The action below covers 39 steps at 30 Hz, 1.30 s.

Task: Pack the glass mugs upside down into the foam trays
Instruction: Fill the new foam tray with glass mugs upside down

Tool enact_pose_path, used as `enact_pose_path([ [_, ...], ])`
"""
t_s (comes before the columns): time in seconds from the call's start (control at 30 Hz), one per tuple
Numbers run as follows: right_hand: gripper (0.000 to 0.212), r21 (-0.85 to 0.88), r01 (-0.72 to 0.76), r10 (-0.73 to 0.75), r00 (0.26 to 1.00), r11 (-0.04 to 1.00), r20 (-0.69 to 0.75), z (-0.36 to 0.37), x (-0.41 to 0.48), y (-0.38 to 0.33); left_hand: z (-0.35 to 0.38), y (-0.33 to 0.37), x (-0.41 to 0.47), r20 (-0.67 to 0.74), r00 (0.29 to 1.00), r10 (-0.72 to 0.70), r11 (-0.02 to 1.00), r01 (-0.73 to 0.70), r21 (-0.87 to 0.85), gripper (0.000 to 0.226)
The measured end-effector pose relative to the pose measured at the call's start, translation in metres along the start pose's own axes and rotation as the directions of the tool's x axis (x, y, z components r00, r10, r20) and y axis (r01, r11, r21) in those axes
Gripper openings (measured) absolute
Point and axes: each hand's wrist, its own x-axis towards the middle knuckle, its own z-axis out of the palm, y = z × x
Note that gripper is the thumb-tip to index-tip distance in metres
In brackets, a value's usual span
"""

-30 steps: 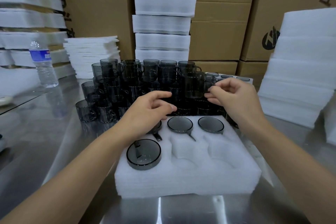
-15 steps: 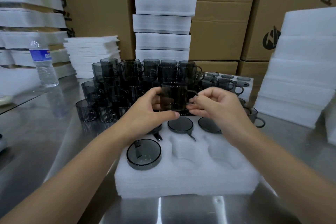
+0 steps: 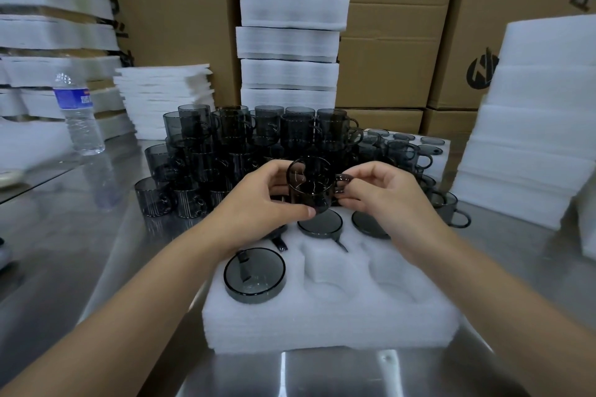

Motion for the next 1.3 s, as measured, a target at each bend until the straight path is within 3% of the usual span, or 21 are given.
enact_pose_path([
  [0.13, 0.010, -0.003, 0.009, -0.009, 1.000, 1.000, -0.021, 0.0004, 0.0000, -0.0012, 0.0021, -0.0002, -0.0005, 0.018, 1.000, 0.006, 1.000, -0.006, 0.022, 0.065],
  [1.3, 0.018, -0.092, 0.052, -0.052, 0.999, 0.994, -0.002, 0.0000, -0.0017, -0.0024, 0.0007, 0.0067, -0.0044, 0.094, 0.990, 0.105, 0.995, -0.104, -0.009, 0.068],
])
